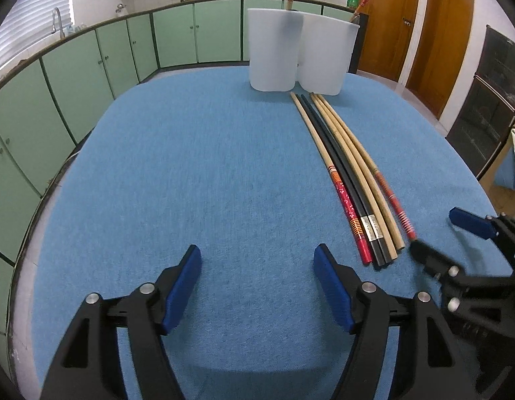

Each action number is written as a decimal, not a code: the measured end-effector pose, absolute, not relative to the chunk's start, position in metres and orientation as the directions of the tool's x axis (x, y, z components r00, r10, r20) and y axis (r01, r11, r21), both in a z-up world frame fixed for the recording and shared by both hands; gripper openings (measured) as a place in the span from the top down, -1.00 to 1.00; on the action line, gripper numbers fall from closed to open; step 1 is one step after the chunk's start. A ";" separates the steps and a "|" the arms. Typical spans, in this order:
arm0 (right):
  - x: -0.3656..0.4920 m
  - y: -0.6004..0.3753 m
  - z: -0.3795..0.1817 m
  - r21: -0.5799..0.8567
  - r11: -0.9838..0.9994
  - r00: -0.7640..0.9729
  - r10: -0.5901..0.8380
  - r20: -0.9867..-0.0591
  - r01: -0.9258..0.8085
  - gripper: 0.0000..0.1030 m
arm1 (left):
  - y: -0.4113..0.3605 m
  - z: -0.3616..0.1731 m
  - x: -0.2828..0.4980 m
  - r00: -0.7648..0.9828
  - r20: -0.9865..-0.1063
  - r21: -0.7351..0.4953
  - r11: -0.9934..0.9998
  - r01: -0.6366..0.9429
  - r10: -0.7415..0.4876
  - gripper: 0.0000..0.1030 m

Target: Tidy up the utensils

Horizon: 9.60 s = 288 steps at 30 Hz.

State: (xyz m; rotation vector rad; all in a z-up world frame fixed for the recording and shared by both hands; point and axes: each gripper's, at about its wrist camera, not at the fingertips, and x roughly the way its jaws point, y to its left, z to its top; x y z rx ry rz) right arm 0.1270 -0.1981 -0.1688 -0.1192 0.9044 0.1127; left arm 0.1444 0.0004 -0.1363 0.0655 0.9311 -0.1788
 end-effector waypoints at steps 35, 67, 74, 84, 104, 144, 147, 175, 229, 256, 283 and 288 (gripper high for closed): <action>0.119 -0.212 -0.165 0.057 0.975 0.602 0.177 -0.778 -0.213 0.89 | -0.019 -0.138 0.137 0.587 -0.805 0.029 0.983 0.183 -0.086 -0.46; 0.103 -0.230 -0.091 0.070 0.968 0.711 0.226 -0.666 -0.242 0.90 | -0.018 -0.053 0.118 0.734 -0.649 -0.029 0.971 0.238 -0.199 0.89; 0.108 -0.242 -0.033 0.084 0.959 0.762 0.267 -0.589 -0.272 0.90 | -0.010 -0.001 0.124 0.796 -0.556 -0.039 0.964 0.264 -0.240 0.89; 0.130 -0.254 0.030 0.063 0.948 0.796 0.298 -0.527 -0.313 0.90 | -0.008 0.050 0.137 0.827 -0.475 -0.046 0.948 0.316 -0.299 0.89; 0.245 -0.280 0.157 0.023 0.960 0.908 0.273 -0.317 -0.280 0.90 | -0.011 0.155 0.236 0.931 -0.262 0.011 0.964 0.265 -0.254 0.89; 0.152 -0.285 -0.024 0.085 0.984 0.835 0.179 -0.521 -0.158 -0.74 | -0.010 0.002 0.161 0.840 -0.500 -0.031 0.973 0.228 -0.212 -0.37; 0.138 -0.275 -0.057 0.077 0.987 0.807 0.158 -0.569 -0.139 -0.74 | -0.009 -0.031 0.153 0.802 -0.568 -0.017 0.976 0.216 -0.188 -0.38; 0.130 -0.190 -0.170 -0.018 0.984 0.596 0.095 -0.797 -0.180 -0.42 | 0.003 -0.139 0.137 0.625 -0.772 0.006 0.982 0.188 -0.115 -0.42; 0.103 -0.235 -0.166 0.081 0.988 0.612 0.146 -0.777 -0.134 0.87 | -0.043 -0.137 0.126 0.593 -0.787 -0.005 0.963 0.270 -0.171 -0.47; 0.093 -0.247 -0.142 0.102 0.982 0.655 0.184 -0.733 -0.161 0.87 | -0.044 -0.107 0.116 0.645 -0.737 -0.006 0.957 0.289 -0.200 0.86; 0.111 -0.283 0.023 0.159 0.958 0.795 0.288 -0.533 -0.241 0.87 | -0.020 0.016 0.123 0.806 -0.523 -0.007 0.947 0.322 -0.278 0.89; 0.068 -0.285 -0.001 0.069 0.982 0.823 0.183 -0.537 -0.174 0.86 | -0.023 -0.038 0.114 0.734 -0.632 -0.003 0.947 0.321 -0.251 0.87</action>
